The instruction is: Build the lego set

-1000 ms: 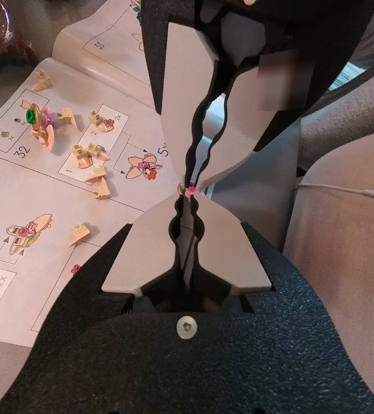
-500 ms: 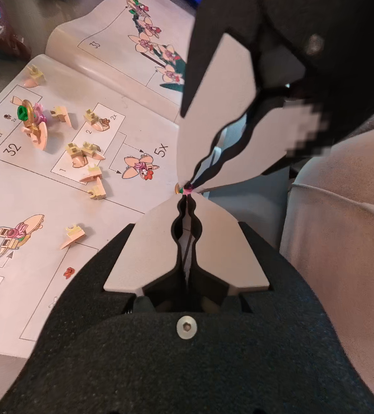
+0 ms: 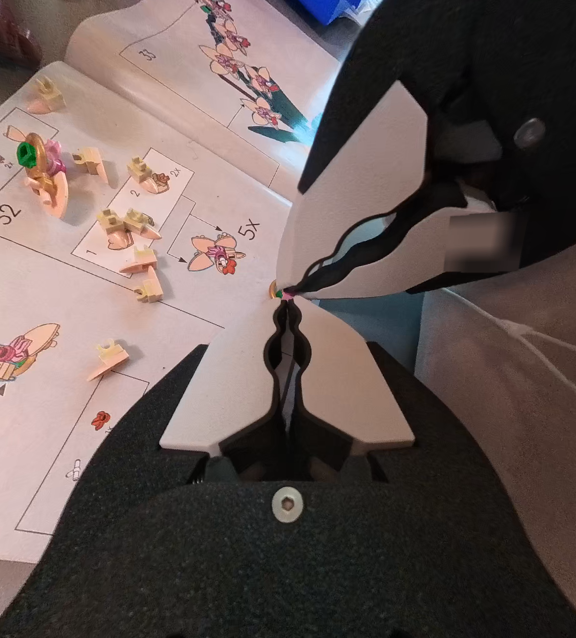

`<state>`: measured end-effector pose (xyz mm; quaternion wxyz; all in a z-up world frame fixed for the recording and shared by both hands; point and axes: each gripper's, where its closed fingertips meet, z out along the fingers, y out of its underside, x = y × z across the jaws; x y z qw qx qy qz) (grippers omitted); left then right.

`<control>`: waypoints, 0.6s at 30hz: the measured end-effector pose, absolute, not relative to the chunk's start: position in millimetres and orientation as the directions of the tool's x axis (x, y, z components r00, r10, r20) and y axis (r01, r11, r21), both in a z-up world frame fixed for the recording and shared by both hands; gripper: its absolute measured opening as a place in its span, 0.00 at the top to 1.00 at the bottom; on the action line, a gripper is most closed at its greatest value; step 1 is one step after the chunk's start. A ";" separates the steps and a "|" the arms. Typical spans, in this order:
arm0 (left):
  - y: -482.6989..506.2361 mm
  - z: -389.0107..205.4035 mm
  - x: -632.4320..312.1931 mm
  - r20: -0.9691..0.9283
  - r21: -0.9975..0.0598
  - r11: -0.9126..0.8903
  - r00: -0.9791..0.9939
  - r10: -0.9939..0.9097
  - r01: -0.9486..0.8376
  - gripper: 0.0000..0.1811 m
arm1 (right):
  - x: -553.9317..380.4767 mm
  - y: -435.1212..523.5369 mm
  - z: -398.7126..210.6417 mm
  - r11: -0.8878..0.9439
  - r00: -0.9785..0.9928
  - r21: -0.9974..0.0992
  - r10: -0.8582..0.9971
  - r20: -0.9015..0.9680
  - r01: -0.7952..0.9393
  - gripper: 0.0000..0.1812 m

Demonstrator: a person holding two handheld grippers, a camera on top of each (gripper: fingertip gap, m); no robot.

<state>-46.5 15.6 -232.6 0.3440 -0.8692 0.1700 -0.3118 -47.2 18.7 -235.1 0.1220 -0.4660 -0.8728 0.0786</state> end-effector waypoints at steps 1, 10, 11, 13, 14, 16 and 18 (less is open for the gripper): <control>15.6 -232.6 -46.5 0.425 -0.704 -0.705 0.748 -0.510 -0.081 1.00 | -47.2 18.6 -235.3 0.545 -0.532 -0.249 0.838 0.122 0.801 0.97; 15.7 -232.4 -46.9 0.398 -0.714 -0.693 0.759 -0.515 -0.097 1.00 | -48.1 18.7 -234.5 0.528 -0.521 -0.300 0.847 0.107 0.795 0.97; 15.5 -232.3 -47.1 0.389 -0.716 -0.690 0.763 -0.516 -0.102 1.00 | -48.7 18.8 -234.2 0.522 -0.519 -0.325 0.848 0.104 0.788 0.97; 14.9 -232.2 -47.9 0.370 -0.720 -0.685 0.772 -0.517 -0.113 1.00 | -49.3 19.5 -233.3 0.477 -0.483 -0.382 0.871 0.086 0.792 0.97; 14.8 -232.8 -49.8 0.357 -0.717 -0.686 0.782 -0.511 -0.121 1.00 | -51.8 21.0 -231.5 0.448 -0.460 -0.421 0.884 0.080 0.789 0.96; 14.8 -237.5 -55.5 0.317 -0.705 -0.693 0.809 -0.495 -0.148 1.00 | -53.5 19.6 -228.5 0.375 -0.425 -0.483 0.905 0.009 0.791 0.93; 14.9 -233.7 -52.0 0.324 -0.716 -0.684 0.801 -0.504 -0.141 1.00 | -51.0 21.4 -226.2 0.328 -0.402 -0.507 0.915 -0.041 0.797 0.90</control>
